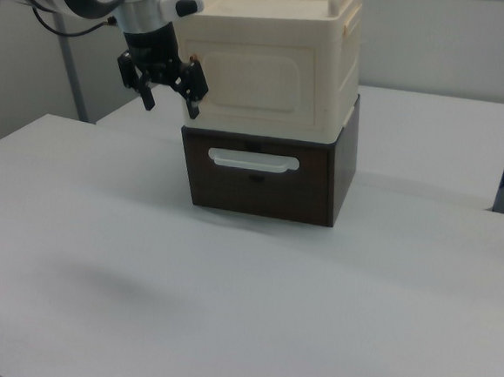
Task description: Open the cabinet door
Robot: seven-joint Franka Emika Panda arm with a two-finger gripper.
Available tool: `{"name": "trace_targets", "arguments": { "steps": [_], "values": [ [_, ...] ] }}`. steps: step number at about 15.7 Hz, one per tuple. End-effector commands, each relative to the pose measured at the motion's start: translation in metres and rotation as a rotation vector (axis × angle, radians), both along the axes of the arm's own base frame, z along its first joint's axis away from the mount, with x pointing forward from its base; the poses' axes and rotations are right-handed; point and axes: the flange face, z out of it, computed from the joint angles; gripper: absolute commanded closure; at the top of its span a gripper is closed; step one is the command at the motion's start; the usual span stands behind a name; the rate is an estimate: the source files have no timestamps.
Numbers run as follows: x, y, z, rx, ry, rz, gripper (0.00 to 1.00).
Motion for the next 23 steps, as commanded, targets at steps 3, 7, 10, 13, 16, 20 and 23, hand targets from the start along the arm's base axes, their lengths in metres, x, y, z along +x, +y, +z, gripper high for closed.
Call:
{"name": "trace_targets", "arguments": {
  "steps": [3, 7, 10, 13, 16, 20, 23],
  "values": [
    [0.034, 0.018, -0.003, -0.01, -0.204, 0.028, 0.36],
    [0.044, 0.023, 0.009, 0.052, -0.327, 0.011, 0.45],
    [0.047, 0.025, 0.016, 0.074, -0.386, 0.001, 0.49],
    [0.056, 0.043, 0.015, 0.095, -0.451, 0.013, 0.58],
    [0.062, 0.044, 0.008, 0.107, -0.46, 0.007, 0.61],
    [0.07, 0.047, 0.009, 0.105, -0.486, 0.004, 0.61],
    [0.074, 0.048, 0.003, 0.104, -0.486, 0.003, 0.61]
  ]
}}
